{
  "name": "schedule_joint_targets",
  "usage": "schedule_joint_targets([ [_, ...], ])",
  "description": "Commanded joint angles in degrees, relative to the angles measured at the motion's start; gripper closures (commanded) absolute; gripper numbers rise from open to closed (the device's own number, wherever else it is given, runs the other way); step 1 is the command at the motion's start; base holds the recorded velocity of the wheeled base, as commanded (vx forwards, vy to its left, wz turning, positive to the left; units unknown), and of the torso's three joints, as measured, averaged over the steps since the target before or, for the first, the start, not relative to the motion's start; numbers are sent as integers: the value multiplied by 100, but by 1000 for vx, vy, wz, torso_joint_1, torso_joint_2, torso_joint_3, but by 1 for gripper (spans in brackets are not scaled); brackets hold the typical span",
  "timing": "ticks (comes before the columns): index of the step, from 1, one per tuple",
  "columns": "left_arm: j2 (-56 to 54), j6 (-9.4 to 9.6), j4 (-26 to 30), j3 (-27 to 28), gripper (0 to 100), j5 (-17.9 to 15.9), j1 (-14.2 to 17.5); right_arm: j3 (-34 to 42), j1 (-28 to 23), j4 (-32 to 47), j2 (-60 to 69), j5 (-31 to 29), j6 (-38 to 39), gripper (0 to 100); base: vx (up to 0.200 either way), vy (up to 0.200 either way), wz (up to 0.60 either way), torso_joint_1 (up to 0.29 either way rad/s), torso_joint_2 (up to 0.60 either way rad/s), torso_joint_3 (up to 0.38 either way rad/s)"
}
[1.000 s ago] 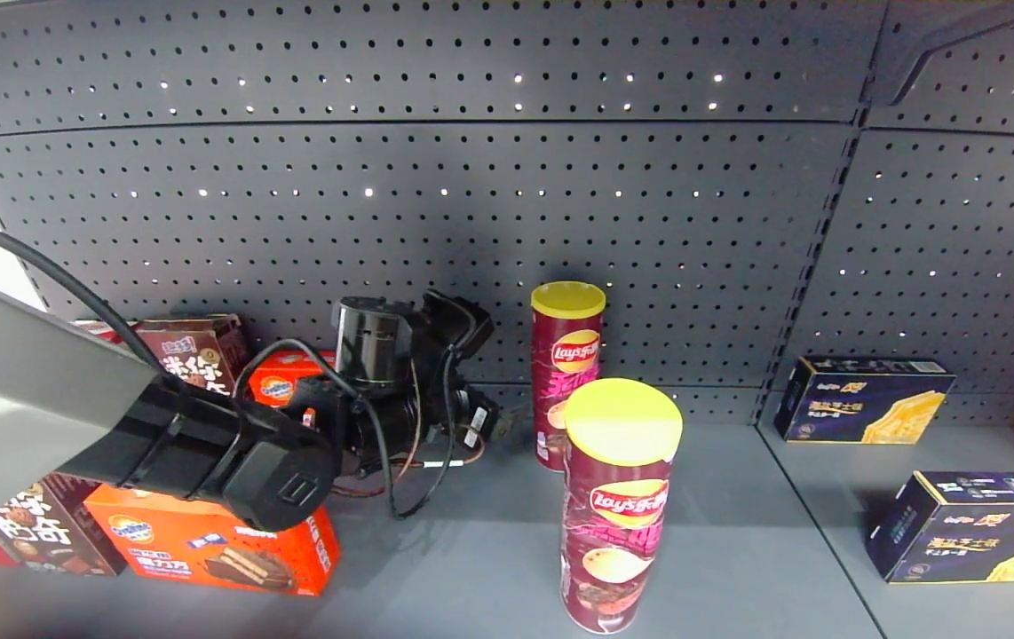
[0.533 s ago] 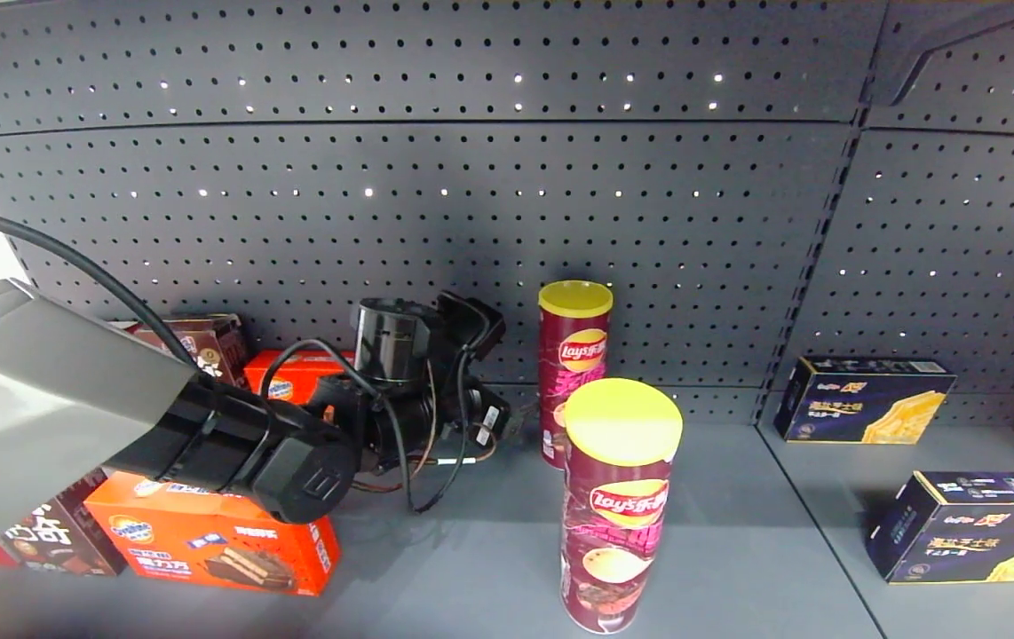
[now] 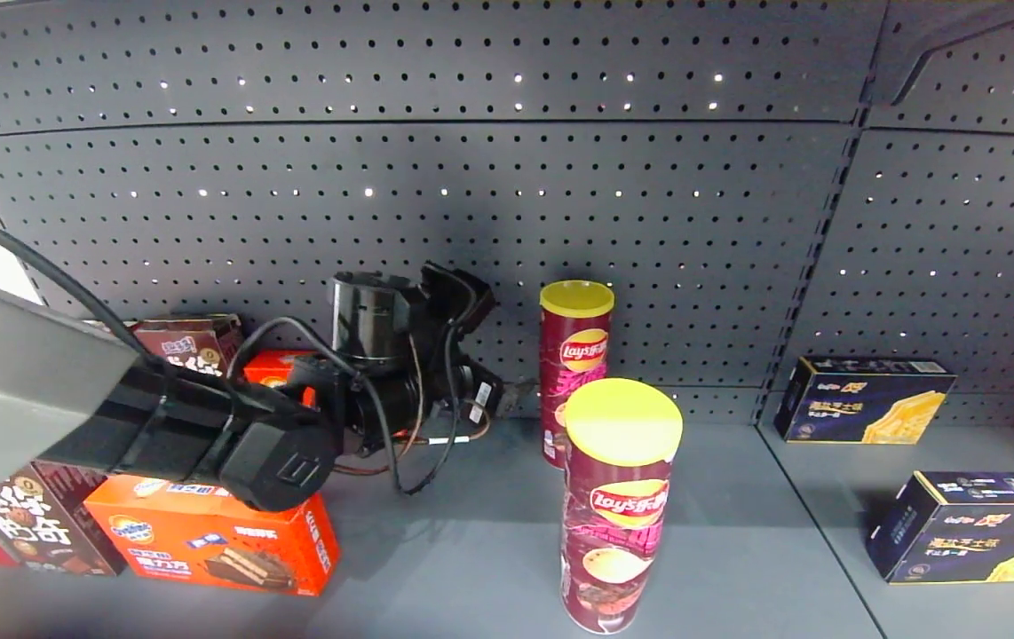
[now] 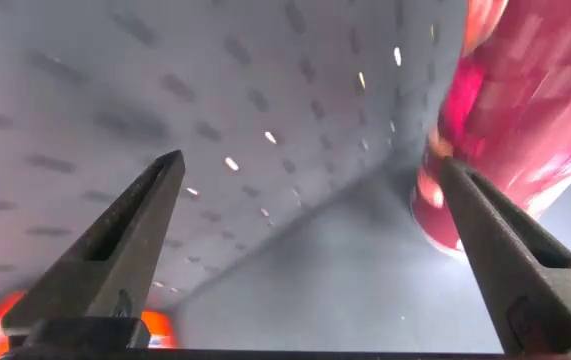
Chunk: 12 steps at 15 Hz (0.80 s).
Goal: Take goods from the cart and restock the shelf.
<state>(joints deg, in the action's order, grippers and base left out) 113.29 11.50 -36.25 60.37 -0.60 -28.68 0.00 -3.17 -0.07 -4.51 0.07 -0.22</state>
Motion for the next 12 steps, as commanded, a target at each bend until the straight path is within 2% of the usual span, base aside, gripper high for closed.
schedule_joint_targets([
  [1,-720,2,83,-78,0,-2,38,0,1,-1,-6,1,-4,0,0,0,0,0,0,0],
  [2,-1467,-16,400,-298,0,-2,74,0,1,-1,-6,1,-4,0,0,0,0,0,0,0],
  [4,-2707,-77,734,-1159,0,16,47,0,1,-1,-6,1,-4,0,0,0,0,0,0,0],
  [5,-3155,-42,743,-1581,0,42,38,0,1,-1,-6,1,-4,0,0,0,0,0,0,0],
  [6,-3814,-42,734,-2231,0,130,100,0,1,-1,-6,1,-4,0,0,0,0,0,0,0],
  [8,-4754,-33,804,-2987,0,95,153,0,1,-1,-6,1,-4,0,0,0,0,0,0,0],
  [12,-5774,-42,954,-3840,0,69,74,0,1,-1,-6,1,-4,0,0,0,0,0,0,0],
])
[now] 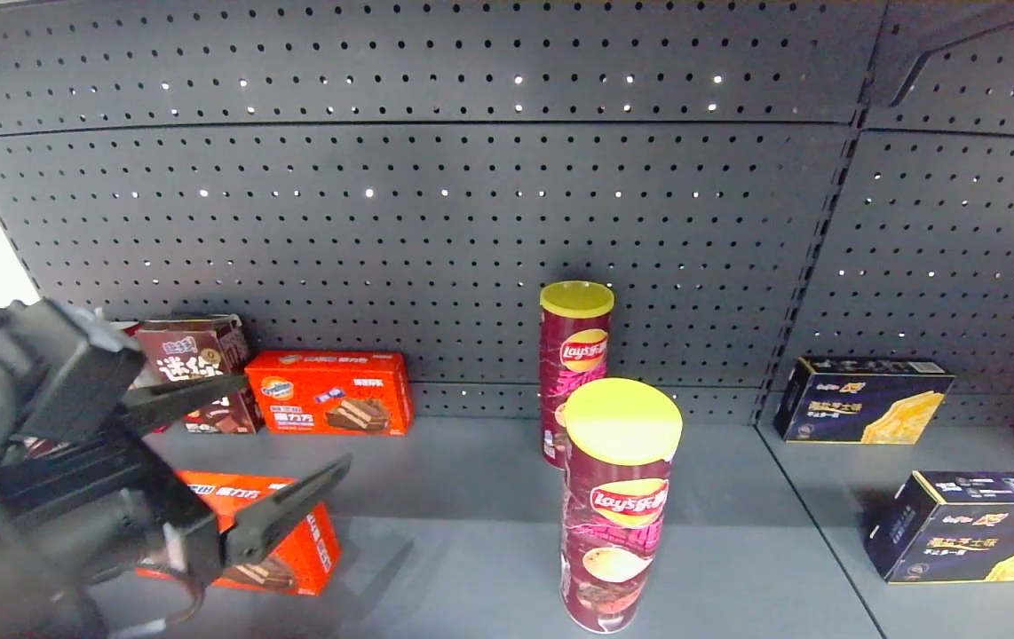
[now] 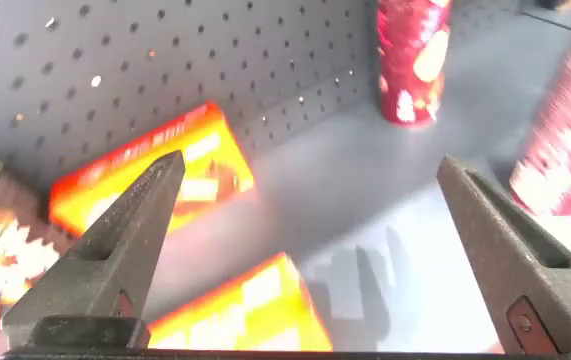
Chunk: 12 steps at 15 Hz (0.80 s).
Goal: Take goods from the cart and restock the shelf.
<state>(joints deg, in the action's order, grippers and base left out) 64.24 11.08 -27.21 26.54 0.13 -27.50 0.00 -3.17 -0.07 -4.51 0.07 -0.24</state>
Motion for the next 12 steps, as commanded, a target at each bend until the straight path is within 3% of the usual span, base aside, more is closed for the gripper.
schedule_joint_targets([
  [1,-1054,8,49,-685,0,4,-150,0,1,-1,-6,1,-2,0,0,0,0,0,0,0],
  [4,-1520,43,111,-993,0,66,-256,0,9,-1,-6,45,-2,0,0,0,0,0,0,0],
  [5,-1845,43,576,-949,0,329,-247,0,220,-10,47,160,139,0,0,0,0,0,0,0],
  [6,-2021,43,814,-905,0,347,-247,-79,378,-28,73,195,191,0,0,0,0,0,0,0],
  [8,-2127,43,946,-887,0,347,-256,-2215,493,174,-2098,133,490,0,0,0,0,0,0,0],
  [9,-2127,34,946,-870,0,347,-247,-2637,537,95,-2476,230,499,0,0,0,0,0,0,0],
  [10,-2127,26,946,-861,0,338,-247,-3296,897,113,-2704,775,103,0,0,0,0,0,0,0],
  [12,-2109,17,946,-887,0,338,-247,-3533,1679,139,-3557,1100,-169,0,0,0,0,0,0,0],
])
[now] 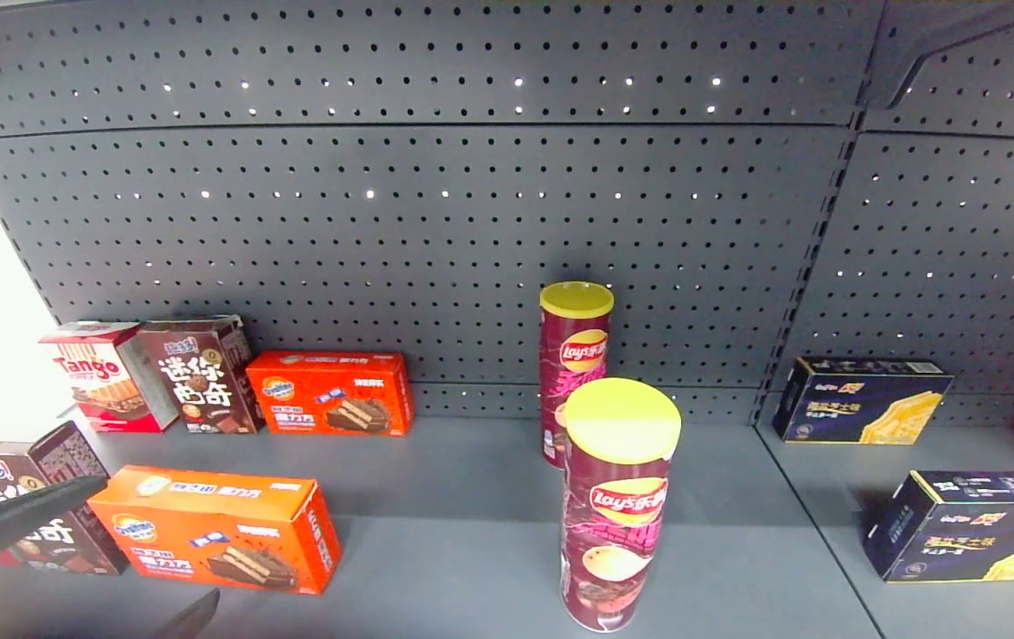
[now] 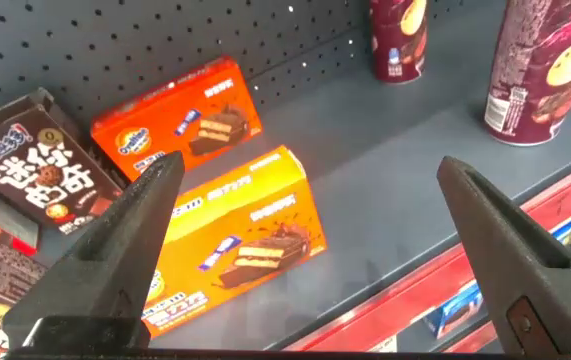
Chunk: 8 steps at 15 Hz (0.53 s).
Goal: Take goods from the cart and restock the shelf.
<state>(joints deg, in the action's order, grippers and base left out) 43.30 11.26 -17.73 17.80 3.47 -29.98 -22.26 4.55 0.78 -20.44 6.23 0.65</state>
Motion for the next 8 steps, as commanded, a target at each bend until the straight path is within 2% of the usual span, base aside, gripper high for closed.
schedule_joint_targets([
  [1,38,-1,-3,-4,0,4,1,-1298,1655,45,-2350,528,-407,0,0,0,0,0,0,0],
  [2,100,-1,-3,4,0,4,1,-1219,2428,19,-2719,449,-416,0,0,0,0,0,0,0],
  [4,126,-1,-3,31,0,4,1,-1087,3342,-324,-3510,10,-399,0,0,0,0,0,0,0],
  [6,126,-1,-3,40,0,4,1,-956,3659,-799,-4213,-113,-337,0,0,0,0,0,0,0],
  [8,161,-1,-3,83,0,4,18,-903,3667,-799,-4644,-122,-328,0,0,0,0,0,0,0],
])
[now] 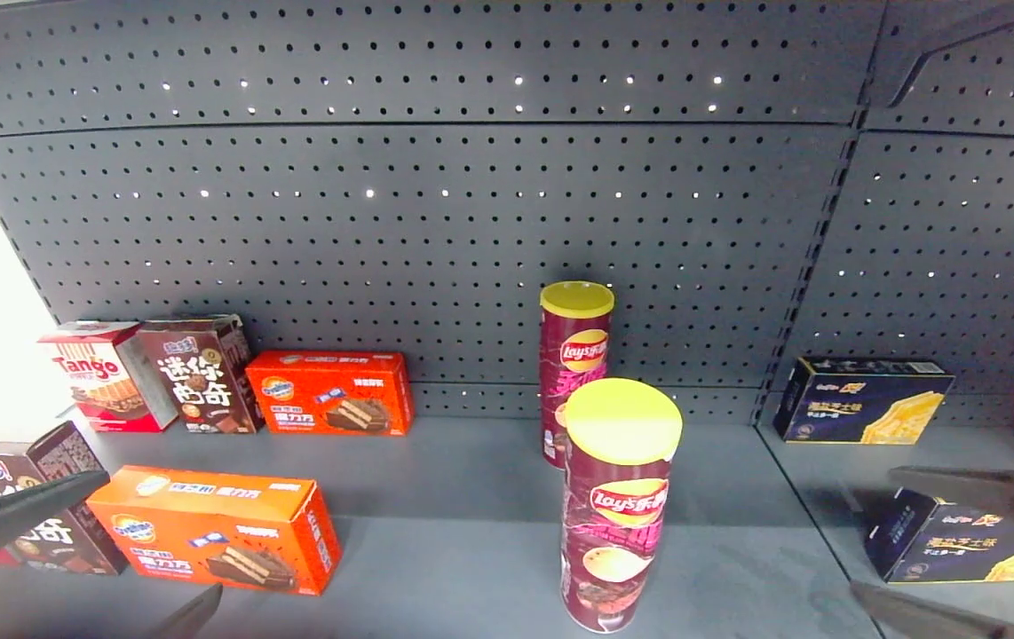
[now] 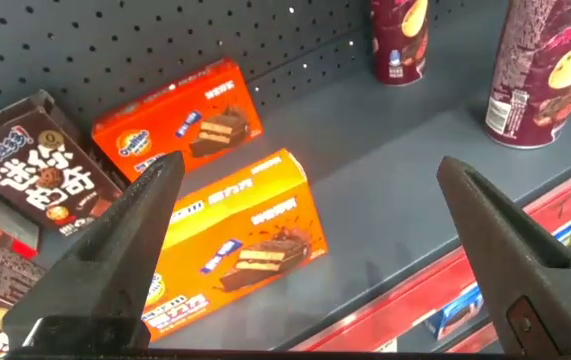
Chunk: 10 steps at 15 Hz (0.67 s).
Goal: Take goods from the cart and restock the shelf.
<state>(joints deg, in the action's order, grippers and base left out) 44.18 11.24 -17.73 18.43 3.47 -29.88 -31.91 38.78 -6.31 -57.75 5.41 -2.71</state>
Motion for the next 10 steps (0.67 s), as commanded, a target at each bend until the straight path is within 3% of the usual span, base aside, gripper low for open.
schedule_joint_targets([
  [1,82,-8,-3,20,0,13,17,71,235,-89,-1090,-40,7,0,0,0,0,0,0,0],
  [10,100,-8,-3,108,0,22,35,-78,-90,-98,-1907,-234,25,0,0,0,0,0,0,0],
])
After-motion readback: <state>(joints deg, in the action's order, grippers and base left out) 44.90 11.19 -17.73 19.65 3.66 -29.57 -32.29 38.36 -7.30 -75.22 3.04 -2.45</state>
